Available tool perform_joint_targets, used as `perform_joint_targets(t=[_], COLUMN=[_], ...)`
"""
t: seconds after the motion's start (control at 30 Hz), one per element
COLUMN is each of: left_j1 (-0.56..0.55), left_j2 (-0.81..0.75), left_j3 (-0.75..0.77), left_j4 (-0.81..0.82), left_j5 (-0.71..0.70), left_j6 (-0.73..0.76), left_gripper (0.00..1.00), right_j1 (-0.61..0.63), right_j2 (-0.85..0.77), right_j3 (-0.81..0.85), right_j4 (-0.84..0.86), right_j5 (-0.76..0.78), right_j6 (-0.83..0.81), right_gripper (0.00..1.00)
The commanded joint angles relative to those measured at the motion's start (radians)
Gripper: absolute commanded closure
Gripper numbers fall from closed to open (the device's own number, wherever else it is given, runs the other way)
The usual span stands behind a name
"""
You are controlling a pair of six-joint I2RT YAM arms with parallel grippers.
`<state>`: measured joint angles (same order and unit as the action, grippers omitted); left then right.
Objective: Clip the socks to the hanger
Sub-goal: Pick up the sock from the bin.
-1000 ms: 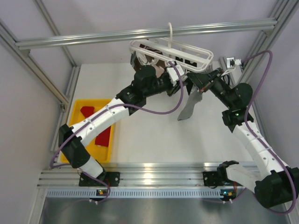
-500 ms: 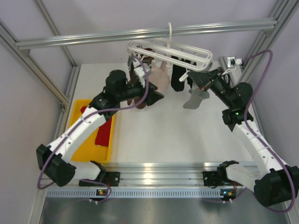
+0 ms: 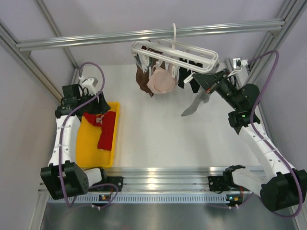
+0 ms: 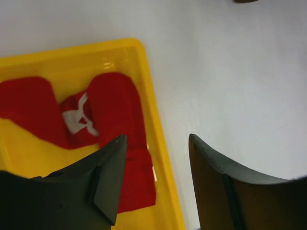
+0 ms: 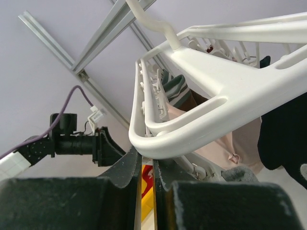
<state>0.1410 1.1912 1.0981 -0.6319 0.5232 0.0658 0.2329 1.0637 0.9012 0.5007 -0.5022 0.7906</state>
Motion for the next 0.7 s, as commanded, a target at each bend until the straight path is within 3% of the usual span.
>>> perform_joint_targets(t=[0.0,0.2,0.3,0.4,0.43,0.5,0.53,0.63,0.67], left_j1=[0.084,0.172,0.175,0.184,0.190,0.193,0.196,0.209,0.209], left_j2=[0.041,0.149,0.182,0.215,0.223,0.235,0.235,0.238,0.249], left_j3=[-0.007,-0.038,-0.069,-0.089,-0.090,-0.089,-0.084,-0.066,-0.063], left_j4=[-0.140,-0.233,-0.325,-0.432,-0.524,-0.610,-0.679,-0.768,-0.794], left_j5=[-0.051,-0.049,-0.022,0.006,0.018,0.021,0.017,0.003,-0.008], left_j6=[0.187,0.293,0.501,0.812,1.003,1.219,1.440,1.775,1.963], left_gripper=[0.41,0.46,0.48,0.50,0.51,0.50,0.50,0.49,0.50], right_j1=[-0.010,-0.012,-0.010,-0.010,-0.012,-0.012,-0.012,-0.010,-0.012], right_j2=[0.008,0.016,0.018,0.016,0.015,0.013,0.015,0.018,0.019], right_j3=[0.056,0.062,0.067,0.065,0.065,0.061,0.058,0.053,0.053], right_j4=[0.012,0.002,-0.010,-0.013,-0.013,-0.013,-0.011,-0.005,-0.004], right_j5=[-0.033,-0.033,-0.036,-0.039,-0.044,-0.048,-0.055,-0.062,-0.064], right_j6=[-0.016,-0.017,-0.024,-0.028,-0.030,-0.030,-0.030,-0.025,-0.022], right_gripper=[1.00,1.00,1.00,1.00,1.00,1.00,1.00,1.00,1.00])
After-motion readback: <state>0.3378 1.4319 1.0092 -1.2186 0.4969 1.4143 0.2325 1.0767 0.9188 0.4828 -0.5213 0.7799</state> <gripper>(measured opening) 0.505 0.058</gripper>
